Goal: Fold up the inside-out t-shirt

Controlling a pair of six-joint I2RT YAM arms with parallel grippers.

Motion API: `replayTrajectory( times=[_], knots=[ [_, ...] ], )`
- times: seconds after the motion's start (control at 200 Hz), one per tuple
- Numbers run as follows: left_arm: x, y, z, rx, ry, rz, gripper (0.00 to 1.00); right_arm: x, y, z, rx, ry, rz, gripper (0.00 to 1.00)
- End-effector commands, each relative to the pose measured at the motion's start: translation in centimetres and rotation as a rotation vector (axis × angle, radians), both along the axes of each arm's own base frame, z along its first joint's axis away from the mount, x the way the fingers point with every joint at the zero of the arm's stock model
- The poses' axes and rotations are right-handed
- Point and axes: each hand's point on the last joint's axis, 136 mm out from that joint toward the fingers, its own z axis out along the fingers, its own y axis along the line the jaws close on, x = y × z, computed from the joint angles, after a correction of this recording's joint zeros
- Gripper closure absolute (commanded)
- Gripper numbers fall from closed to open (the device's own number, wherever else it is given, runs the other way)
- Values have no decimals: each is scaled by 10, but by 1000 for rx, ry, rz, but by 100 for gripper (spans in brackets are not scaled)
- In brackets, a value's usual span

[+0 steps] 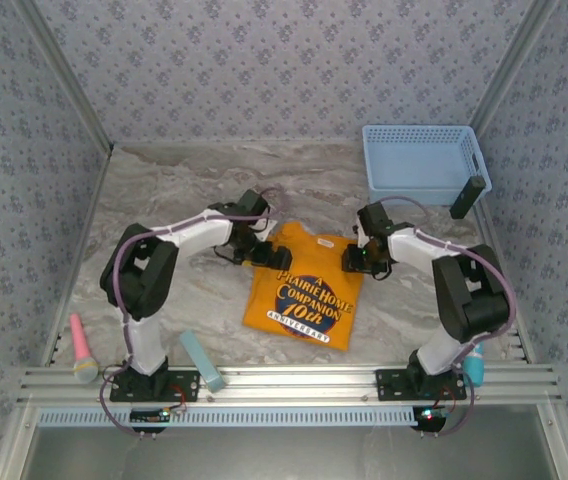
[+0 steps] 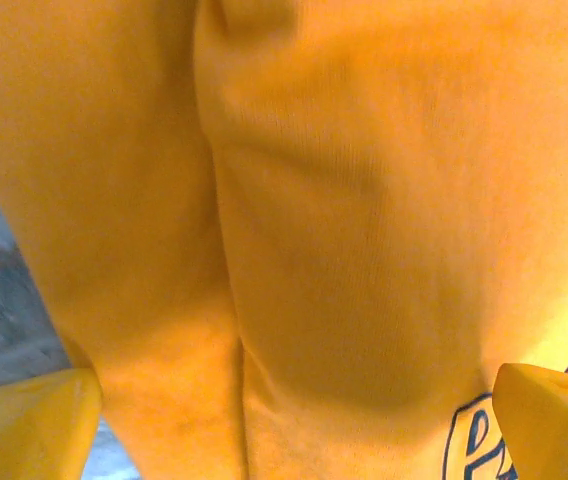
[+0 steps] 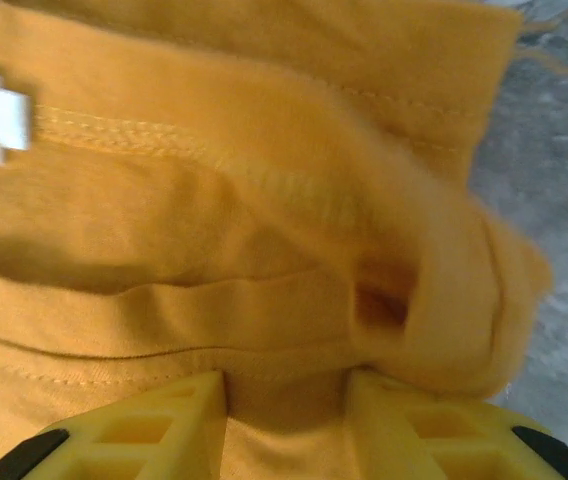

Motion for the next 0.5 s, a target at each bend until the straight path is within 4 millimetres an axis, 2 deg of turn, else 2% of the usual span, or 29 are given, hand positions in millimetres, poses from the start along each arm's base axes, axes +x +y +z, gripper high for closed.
replayTrajectory(
  times=[0.0,0.15,0.22,0.255,0.355,0.425,0.495],
  knots=[
    [-34,1,-10,2,90,35,0,15,26,3,15,-38,109,61],
    [-57,6,4,-16,66,46,0,19,65,9,10,-69,266,58],
    [-54,20,12,19,32,101,0,24,75,19,2,-100,315,56],
    [-47,32,19,44,-4,147,0,30,73,25,-21,-124,319,55],
    [-21,62,42,56,-135,294,0,49,48,45,-123,-220,300,48],
    [-3,83,57,72,-165,414,0,60,34,59,-145,-271,310,44],
    [11,88,62,45,-169,441,0,68,29,72,-106,-303,327,42]
  ],
)
